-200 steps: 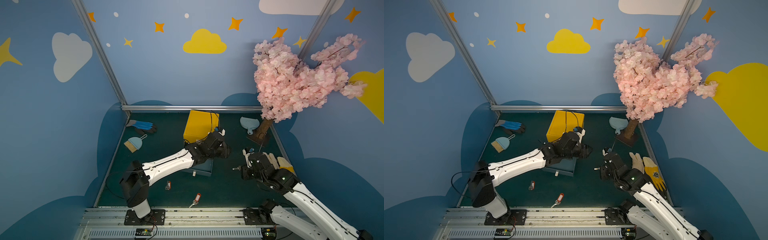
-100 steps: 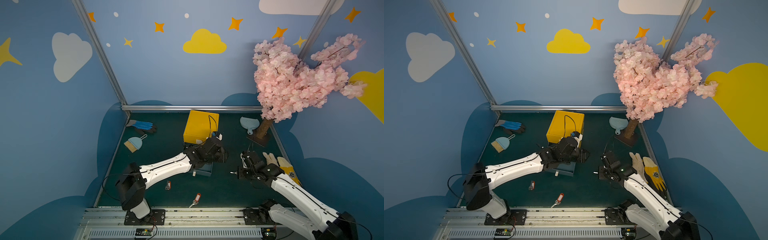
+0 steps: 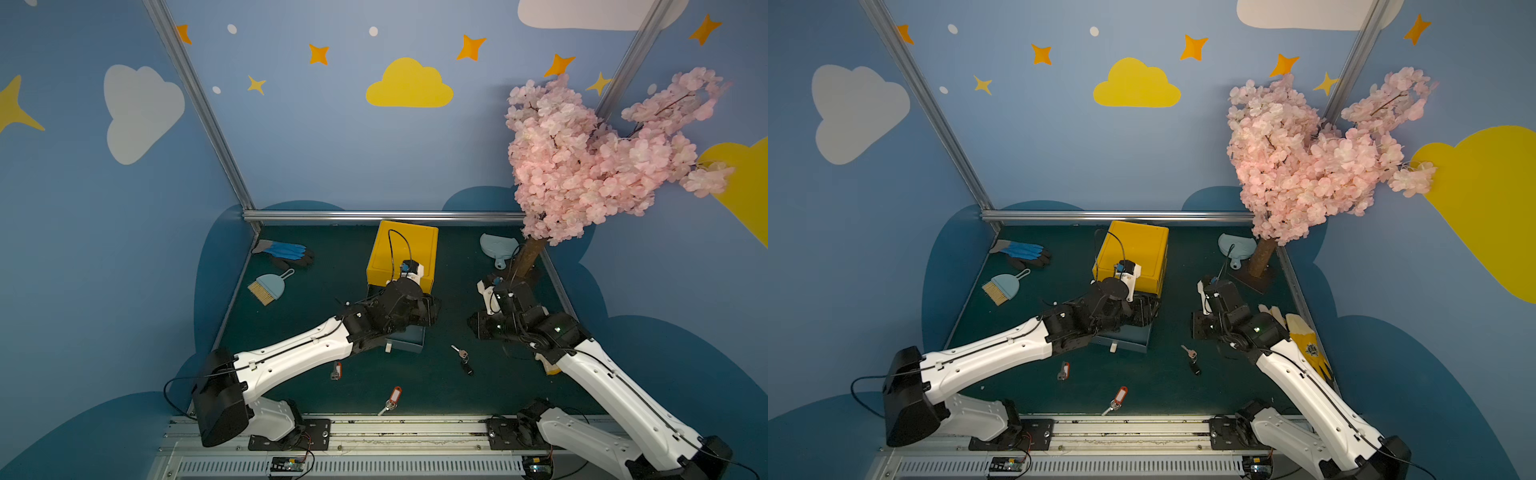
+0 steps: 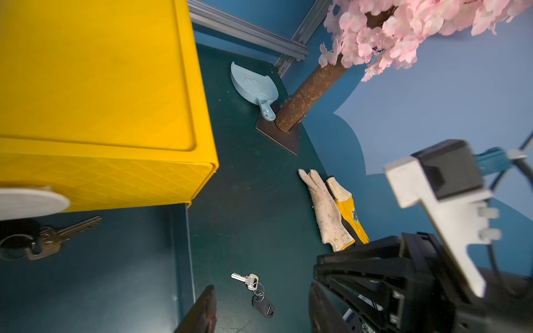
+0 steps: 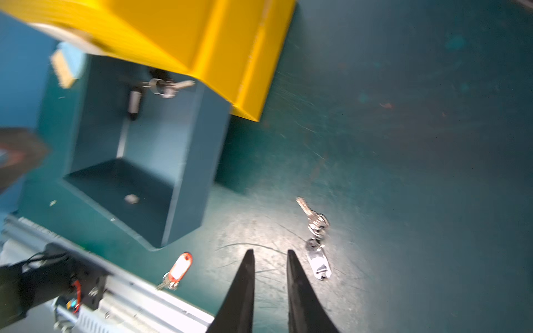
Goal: Take the keys out of the drawer
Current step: Pick up the key from the drawer.
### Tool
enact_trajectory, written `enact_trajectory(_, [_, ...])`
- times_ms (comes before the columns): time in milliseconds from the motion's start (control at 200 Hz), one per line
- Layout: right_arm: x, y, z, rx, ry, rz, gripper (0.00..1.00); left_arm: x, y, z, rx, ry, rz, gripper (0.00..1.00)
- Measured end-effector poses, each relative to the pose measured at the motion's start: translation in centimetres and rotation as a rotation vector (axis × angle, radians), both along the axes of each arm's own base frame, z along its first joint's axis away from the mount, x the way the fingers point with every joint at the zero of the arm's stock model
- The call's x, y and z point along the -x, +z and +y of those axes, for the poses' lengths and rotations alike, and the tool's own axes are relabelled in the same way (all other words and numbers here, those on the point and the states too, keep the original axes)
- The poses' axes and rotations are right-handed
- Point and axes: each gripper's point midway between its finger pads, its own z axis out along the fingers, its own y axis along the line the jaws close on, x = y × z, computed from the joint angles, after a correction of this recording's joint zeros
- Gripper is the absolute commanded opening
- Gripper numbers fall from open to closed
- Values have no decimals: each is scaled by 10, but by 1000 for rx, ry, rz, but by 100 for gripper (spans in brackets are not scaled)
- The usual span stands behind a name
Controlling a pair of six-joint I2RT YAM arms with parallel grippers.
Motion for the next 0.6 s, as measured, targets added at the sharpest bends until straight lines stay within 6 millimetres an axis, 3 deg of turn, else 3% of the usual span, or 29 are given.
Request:
enact_trajectory(230, [13,35,44,-27,202,-98,23,-2,5,48,-9,98,-37,52])
enact_trajectory(601, [-5,30,117,28,404,-129,32,1,6,126,-6,280,-28,52])
